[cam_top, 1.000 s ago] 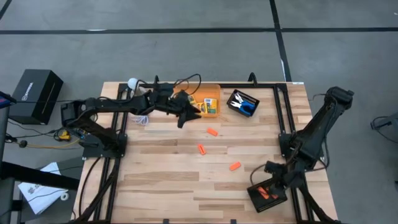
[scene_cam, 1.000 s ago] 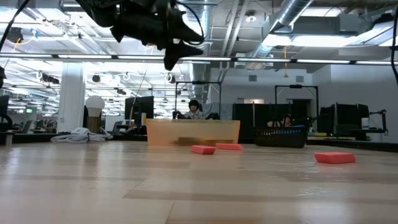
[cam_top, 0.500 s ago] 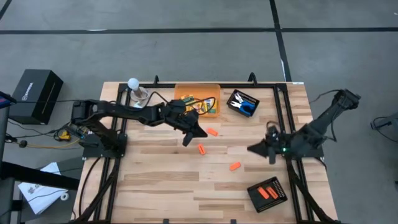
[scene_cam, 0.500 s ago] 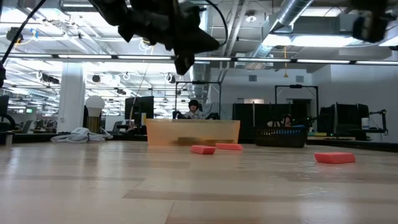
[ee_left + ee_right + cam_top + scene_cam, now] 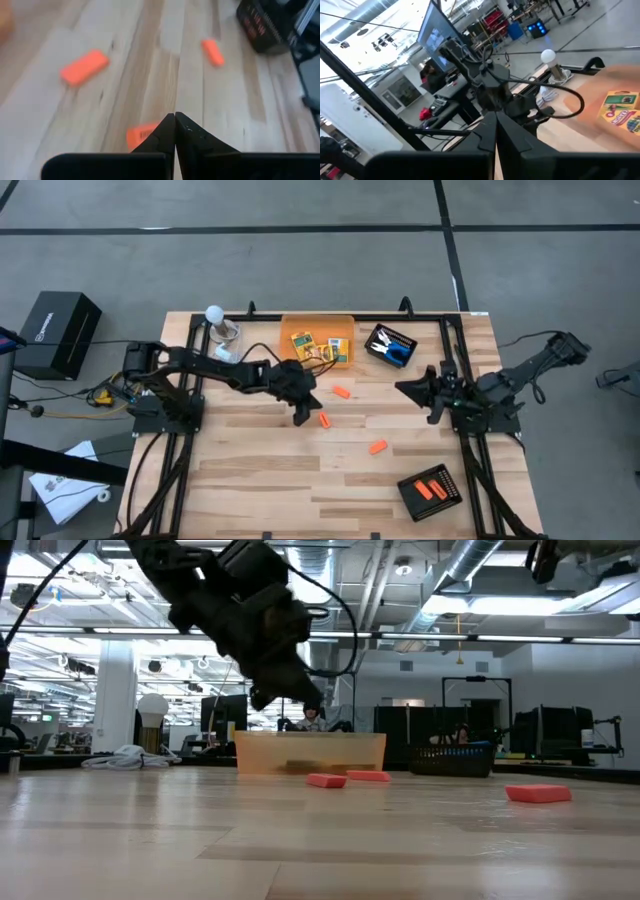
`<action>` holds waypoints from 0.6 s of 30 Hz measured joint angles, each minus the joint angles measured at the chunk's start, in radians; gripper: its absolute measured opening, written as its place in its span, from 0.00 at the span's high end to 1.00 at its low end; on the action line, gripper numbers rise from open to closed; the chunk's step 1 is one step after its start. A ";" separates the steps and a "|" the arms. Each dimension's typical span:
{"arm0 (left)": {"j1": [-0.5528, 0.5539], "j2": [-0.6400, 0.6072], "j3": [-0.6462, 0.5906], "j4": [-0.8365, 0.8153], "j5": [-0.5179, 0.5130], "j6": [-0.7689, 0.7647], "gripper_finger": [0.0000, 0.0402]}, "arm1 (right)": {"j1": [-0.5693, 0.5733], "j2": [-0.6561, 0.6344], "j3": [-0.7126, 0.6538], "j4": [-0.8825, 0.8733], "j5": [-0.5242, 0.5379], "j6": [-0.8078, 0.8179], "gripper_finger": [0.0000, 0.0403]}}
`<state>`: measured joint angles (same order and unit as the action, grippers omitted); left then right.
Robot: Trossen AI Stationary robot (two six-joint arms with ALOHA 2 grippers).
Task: Pick & Place School Supplies
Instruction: Put the orange eraser into the bottom black bin
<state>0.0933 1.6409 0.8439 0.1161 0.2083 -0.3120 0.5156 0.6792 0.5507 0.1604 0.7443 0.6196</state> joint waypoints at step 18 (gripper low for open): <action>-0.110 0.174 0.000 0.112 -0.153 -0.078 1.00 | -0.075 -0.043 0.000 -0.019 -0.093 -0.028 1.00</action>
<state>-0.0164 1.8149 0.8436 0.2283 0.0556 -0.3904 0.4408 0.6367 0.5503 0.1413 0.6510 0.5914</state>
